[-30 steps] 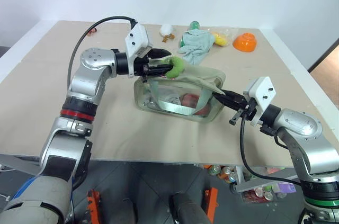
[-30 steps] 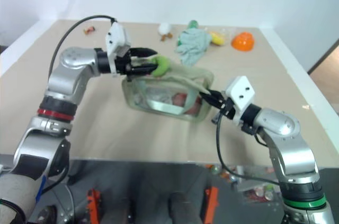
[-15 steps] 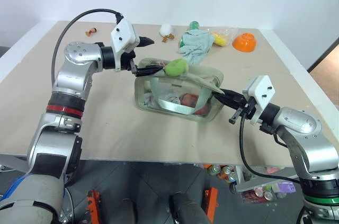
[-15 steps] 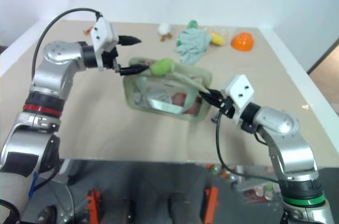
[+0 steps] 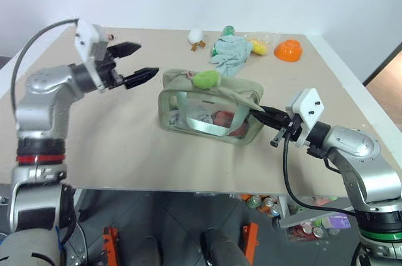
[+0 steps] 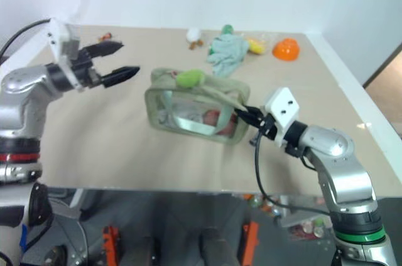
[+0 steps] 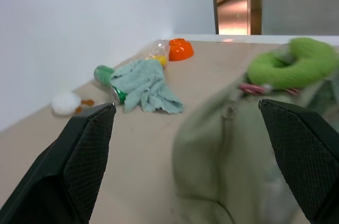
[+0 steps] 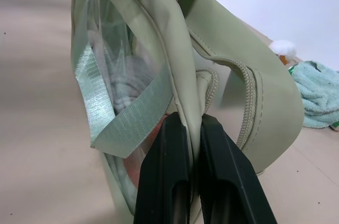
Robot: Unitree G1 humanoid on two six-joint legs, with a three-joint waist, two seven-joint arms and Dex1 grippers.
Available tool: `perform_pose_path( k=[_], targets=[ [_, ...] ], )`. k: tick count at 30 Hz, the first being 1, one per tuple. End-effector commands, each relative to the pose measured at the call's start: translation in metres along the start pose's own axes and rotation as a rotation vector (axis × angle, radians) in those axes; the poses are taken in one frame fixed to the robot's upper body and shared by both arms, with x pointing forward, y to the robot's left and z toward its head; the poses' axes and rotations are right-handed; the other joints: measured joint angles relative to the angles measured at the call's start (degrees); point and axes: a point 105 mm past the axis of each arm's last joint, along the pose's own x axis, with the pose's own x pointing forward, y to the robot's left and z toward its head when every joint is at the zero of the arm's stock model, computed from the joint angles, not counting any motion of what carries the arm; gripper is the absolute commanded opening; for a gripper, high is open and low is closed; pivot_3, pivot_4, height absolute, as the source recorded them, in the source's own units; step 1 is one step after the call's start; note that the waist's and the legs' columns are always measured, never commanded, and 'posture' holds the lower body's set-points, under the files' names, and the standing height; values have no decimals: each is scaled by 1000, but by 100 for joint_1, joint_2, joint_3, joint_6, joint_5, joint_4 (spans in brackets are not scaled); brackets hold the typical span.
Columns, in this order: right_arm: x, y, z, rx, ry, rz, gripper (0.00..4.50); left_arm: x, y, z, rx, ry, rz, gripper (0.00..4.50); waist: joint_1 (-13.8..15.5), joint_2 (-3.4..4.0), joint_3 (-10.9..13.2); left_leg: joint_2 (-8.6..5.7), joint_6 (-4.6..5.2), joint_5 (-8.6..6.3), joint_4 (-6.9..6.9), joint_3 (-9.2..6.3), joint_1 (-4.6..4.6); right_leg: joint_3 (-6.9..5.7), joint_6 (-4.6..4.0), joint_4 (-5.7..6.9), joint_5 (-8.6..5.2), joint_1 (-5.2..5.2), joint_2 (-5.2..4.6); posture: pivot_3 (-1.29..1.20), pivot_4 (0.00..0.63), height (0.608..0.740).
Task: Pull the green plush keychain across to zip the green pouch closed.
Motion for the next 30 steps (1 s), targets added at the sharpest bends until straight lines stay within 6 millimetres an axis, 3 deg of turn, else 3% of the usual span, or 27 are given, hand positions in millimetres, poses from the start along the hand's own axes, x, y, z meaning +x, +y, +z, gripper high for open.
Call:
perform_pose_path(
  k=[1, 3, 7, 15, 20, 28, 30],
  targets=[
    [-2, 1, 2, -16, 6, 19, 0, -5, -21, 2, -36, -30, -18, 4486, 6, -1, 0, 1, 0, 0, 5, -1, -1, -1, -2, 2, 0, -1, 1, 0, 150, 739],
    [-1, 1, 1, -19, 8, 24, 0, -1, -32, -11, -56, -9, -19, 4486, 15, -3, 1, -1, 4, 3, 13, -7, -6, -8, -5, 8, 0, -2, 1, 0, 150, 739],
    [0, 1, 1, -20, 6, 32, 0, 10, -40, -18, -71, -19, -18, 4486, 15, -1, -1, -6, 4, 4, 15, -2, 6, -2, -6, 8, 0, 9, -3, 0, 150, 739],
    [1, 0, 2, -24, 7, 27, 0, 26, -33, -30, -71, -15, -1, 4486, 8, -1, -1, -6, 7, 5, 7, -3, 9, -2, -8, 8, 0, 6, 0, 0, 150, 739],
    [0, -1, 2, -23, 11, 13, 0, 30, -25, -35, -65, -10, 20, 2993, 6, -1, -1, -6, 7, 5, 7, -2, 8, 0, -8, 8, 0, 6, 0, 0, 150, 739],
    [-2, -2, 2, 20, -4, 0, 0, 36, -31, -29, -61, -42, -23, 133, 5, -1, -1, -6, 7, 5, 7, -3, 5, -1, -8, 8, 0, 5, 0, 0, 150, 739],
    [-3, -3, 3, 36, -10, -8, 0, 35, -35, -26, -66, -47, -36, 53, 6, -1, -1, -6, 7, 5, 7, -2, 5, 0, -8, 8, 0, 5, 0, 0, 150, 739]
  ],
)
